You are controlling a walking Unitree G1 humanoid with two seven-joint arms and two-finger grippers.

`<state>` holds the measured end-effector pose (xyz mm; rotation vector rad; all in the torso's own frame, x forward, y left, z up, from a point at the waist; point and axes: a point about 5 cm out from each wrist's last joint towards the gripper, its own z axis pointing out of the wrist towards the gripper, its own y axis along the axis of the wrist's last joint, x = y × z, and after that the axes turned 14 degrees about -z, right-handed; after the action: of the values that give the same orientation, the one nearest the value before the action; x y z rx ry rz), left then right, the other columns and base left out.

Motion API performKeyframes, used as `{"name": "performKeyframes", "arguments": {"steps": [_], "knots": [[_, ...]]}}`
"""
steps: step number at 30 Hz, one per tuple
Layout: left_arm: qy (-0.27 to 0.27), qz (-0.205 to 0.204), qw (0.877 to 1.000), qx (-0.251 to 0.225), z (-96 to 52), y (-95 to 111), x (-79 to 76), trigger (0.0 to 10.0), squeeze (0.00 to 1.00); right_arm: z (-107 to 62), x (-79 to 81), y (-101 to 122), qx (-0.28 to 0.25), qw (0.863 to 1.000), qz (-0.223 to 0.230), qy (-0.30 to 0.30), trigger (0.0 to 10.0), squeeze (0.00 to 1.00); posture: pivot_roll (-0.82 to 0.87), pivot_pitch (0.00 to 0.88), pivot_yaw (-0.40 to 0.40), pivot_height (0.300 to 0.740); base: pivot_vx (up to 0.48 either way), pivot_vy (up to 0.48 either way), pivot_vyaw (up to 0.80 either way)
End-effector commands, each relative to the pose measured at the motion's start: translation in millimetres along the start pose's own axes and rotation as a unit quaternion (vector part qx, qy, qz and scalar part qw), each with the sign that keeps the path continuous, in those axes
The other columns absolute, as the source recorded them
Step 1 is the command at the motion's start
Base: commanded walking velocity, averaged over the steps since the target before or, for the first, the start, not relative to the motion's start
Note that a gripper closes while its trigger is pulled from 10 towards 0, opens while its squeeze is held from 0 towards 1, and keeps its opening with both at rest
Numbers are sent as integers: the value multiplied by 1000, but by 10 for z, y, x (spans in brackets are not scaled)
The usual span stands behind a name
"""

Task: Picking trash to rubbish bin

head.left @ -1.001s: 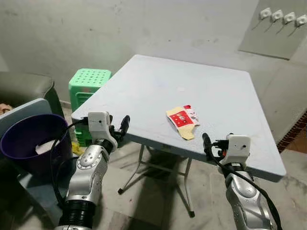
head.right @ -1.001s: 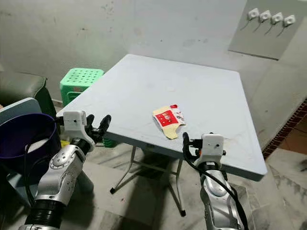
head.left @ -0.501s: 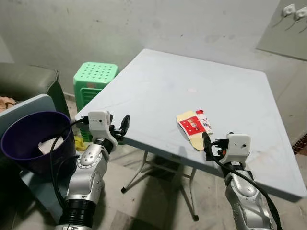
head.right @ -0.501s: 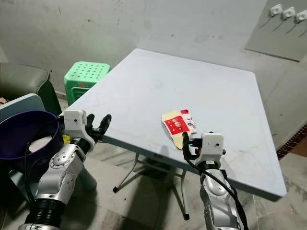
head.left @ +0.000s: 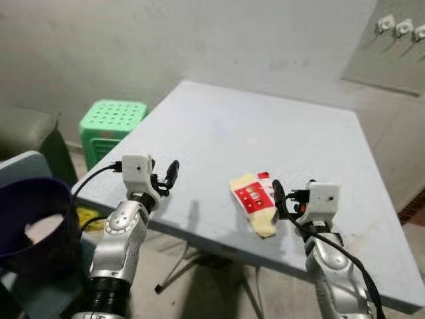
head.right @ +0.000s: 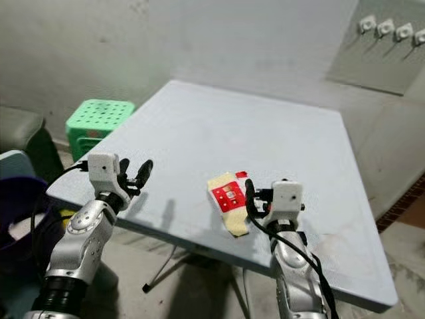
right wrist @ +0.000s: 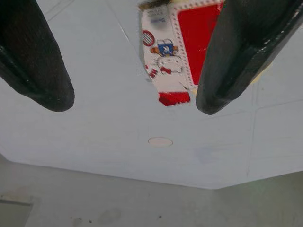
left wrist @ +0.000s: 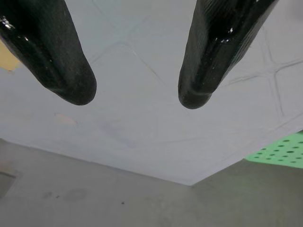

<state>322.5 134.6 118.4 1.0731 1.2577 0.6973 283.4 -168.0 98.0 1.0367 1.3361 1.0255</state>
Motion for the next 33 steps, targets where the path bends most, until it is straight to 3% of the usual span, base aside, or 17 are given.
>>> {"name": "performKeyframes", "arguments": {"steps": [1, 8, 17, 21, 33], "knots": [[-27, 10, 999, 19, 7, -49, -104, 10000, 0, -9, -75, -8, 4, 1000, -5, -12, 10000, 0, -35, 0, -61, 740, 0, 0, 0], [-76, 34, 996, 39, -40, -165, -258, 10000, 0, -19, -86, -19, 9, 1000, -3, -14, 10000, 0, -39, 0, -59, 740, 0, 0, 0], [-122, 21, 990, 66, -75, -298, -475, 10000, 0, -23, -104, -24, 11, 1000, -4, -17, 10000, 0, -45, 0, -58, 740, 0, 0, 0], [-168, 29, 980, 107, -143, -465, -650, 10000, 0, -35, -113, -21, 10, 1000, -6, -17, 10000, 0, -54, 0, -53, 740, 0, 0, 0], [-184, 30, 977, 103, -142, -454, -725, 10000, 0, -72, -130, -27, 4, 1000, -1, -13, 10000, 0, -62, 0, -46, 740, 0, 0, 0]]}}
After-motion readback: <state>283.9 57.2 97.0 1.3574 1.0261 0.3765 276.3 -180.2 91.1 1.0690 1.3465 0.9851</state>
